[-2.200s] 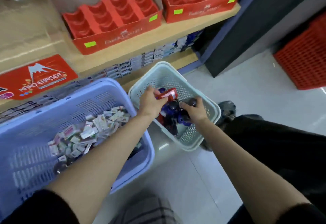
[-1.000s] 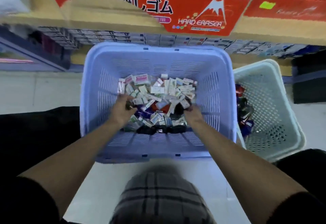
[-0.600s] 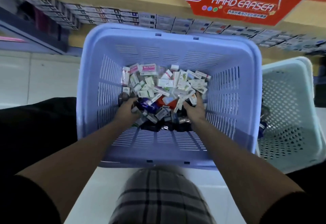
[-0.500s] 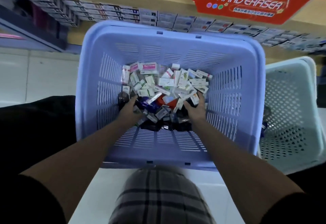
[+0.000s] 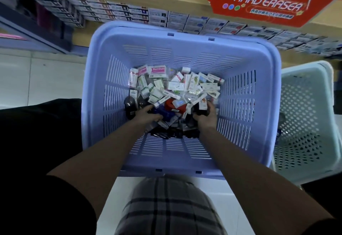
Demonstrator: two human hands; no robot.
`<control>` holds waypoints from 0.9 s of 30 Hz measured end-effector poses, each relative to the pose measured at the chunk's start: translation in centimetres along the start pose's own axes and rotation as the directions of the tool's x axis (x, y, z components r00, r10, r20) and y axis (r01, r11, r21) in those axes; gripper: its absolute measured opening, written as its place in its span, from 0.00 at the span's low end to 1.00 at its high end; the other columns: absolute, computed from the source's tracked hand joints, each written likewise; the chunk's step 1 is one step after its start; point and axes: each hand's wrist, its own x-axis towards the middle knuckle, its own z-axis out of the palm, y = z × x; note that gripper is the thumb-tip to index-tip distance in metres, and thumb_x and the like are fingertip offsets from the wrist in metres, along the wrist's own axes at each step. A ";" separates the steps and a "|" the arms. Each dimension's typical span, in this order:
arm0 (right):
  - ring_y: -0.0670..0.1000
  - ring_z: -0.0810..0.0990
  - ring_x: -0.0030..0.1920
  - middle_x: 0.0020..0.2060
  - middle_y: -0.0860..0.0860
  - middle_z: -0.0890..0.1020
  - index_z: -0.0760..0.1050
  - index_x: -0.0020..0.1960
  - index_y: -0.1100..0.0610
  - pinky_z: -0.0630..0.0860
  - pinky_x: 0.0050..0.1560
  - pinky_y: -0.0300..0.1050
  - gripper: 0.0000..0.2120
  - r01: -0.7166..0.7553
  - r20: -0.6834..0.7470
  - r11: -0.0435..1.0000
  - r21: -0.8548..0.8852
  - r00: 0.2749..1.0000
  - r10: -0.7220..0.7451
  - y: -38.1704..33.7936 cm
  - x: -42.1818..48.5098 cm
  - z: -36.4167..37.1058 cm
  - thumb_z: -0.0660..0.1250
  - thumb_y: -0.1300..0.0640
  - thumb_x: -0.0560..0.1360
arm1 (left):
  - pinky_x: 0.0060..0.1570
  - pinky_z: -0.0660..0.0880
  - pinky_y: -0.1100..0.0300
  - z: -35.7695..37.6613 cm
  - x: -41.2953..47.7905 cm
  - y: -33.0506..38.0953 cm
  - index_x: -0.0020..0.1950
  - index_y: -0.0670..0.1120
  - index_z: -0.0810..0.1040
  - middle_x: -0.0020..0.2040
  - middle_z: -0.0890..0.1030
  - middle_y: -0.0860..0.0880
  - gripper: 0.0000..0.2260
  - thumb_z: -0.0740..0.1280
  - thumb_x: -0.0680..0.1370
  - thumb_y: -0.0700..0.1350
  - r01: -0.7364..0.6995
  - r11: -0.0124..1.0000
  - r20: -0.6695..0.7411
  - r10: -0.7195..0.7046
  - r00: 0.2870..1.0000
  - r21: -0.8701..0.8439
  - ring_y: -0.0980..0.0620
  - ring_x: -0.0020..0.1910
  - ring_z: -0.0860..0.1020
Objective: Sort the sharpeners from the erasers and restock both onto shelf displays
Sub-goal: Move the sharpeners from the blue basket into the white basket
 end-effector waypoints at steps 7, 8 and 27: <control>0.59 0.76 0.58 0.62 0.58 0.75 0.68 0.70 0.54 0.76 0.58 0.54 0.31 -0.057 0.030 0.998 -0.005 0.998 0.057 0.6 -1.0 -1.3 0.62 0.77 0.72 | 0.45 0.69 0.58 2.4 -1.0 -0.9 0.59 0.33 0.75 0.49 0.76 0.41 0.18 0.73 0.73 0.39 -0.129 0.977 -0.196 0.162 0.967 0.171 0.48 0.48 0.73; 0.59 0.77 0.57 0.62 0.58 0.76 0.68 0.69 0.53 0.77 0.57 0.54 0.31 -0.051 0.034 0.998 -0.027 0.998 0.052 0.6 -1.1 -1.4 0.62 0.77 0.72 | 0.46 0.69 0.58 2.6 -1.4 -0.8 0.59 0.34 0.75 0.49 0.76 0.42 0.17 0.73 0.73 0.39 -0.127 0.979 -0.214 0.159 0.964 0.158 0.47 0.49 0.74; 0.47 0.77 0.57 0.61 0.44 0.75 0.70 0.61 0.40 0.74 0.52 0.39 0.32 0.627 0.061 0.754 0.198 0.760 -0.647 -8.9 -12.5 -17.0 0.66 0.74 0.71 | 0.50 0.78 0.62 10.9 -17.5 10.0 0.49 0.50 0.72 0.50 0.79 0.49 0.07 0.68 0.76 0.41 -0.642 0.734 0.032 0.663 0.748 -0.223 0.53 0.47 0.80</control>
